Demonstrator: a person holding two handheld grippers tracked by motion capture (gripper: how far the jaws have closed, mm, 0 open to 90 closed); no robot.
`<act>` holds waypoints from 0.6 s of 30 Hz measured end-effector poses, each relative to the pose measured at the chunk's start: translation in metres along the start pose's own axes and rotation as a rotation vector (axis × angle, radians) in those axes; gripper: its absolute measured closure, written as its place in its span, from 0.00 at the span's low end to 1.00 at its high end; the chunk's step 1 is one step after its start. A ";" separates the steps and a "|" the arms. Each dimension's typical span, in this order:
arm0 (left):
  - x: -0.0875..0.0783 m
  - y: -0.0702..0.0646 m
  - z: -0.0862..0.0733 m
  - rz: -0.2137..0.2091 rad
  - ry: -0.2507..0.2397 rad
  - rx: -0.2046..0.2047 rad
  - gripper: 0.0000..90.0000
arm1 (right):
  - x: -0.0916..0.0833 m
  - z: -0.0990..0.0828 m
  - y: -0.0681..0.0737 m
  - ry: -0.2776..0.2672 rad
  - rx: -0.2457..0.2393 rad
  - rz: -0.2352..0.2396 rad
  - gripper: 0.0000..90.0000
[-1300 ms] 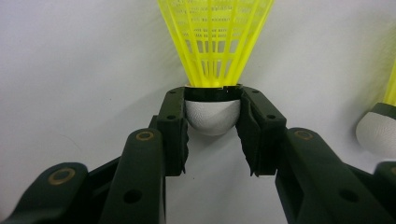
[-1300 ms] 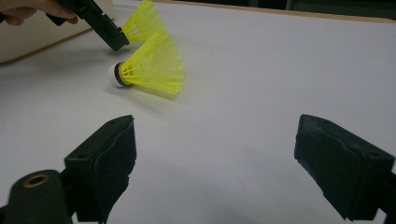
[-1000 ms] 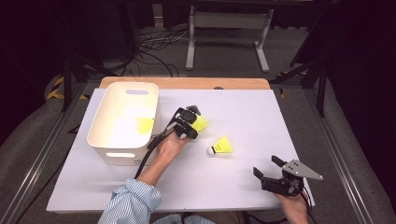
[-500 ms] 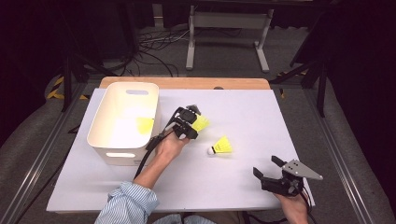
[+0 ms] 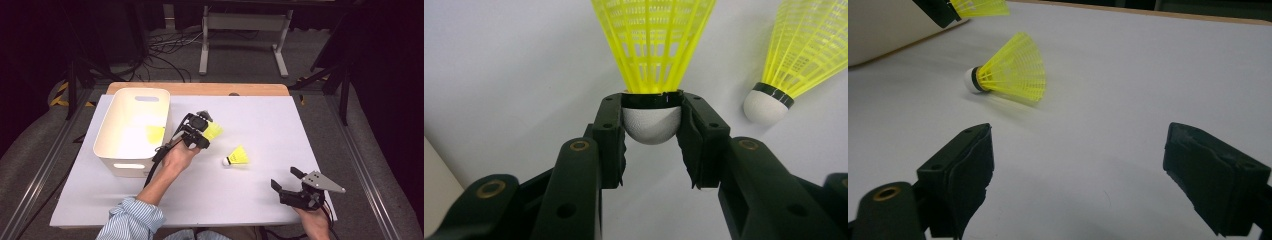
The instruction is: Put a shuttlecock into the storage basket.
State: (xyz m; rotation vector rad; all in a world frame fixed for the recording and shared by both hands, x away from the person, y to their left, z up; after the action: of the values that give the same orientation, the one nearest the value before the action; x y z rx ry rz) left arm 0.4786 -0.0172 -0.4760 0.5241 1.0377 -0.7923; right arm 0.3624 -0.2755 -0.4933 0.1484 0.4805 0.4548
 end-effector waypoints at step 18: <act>-0.018 -0.006 0.001 -0.006 -0.017 0.011 0.72 | 0.000 0.000 0.000 0.002 -0.001 0.001 0.15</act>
State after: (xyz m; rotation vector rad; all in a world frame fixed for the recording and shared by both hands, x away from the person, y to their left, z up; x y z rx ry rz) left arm 0.4696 -0.0154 -0.4590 0.5227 1.0200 -0.8066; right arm 0.3623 -0.2750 -0.4935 0.1474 0.4821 0.4557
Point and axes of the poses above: each handheld gripper's, and its own axes: x roughly forward along the jaws, z roughly out of its top, y roughly to its left, the point moved 10 cm from there along x, roughly forward along the jaws, and after that the axes turned 14 degrees about x, right-handed, at the moved point
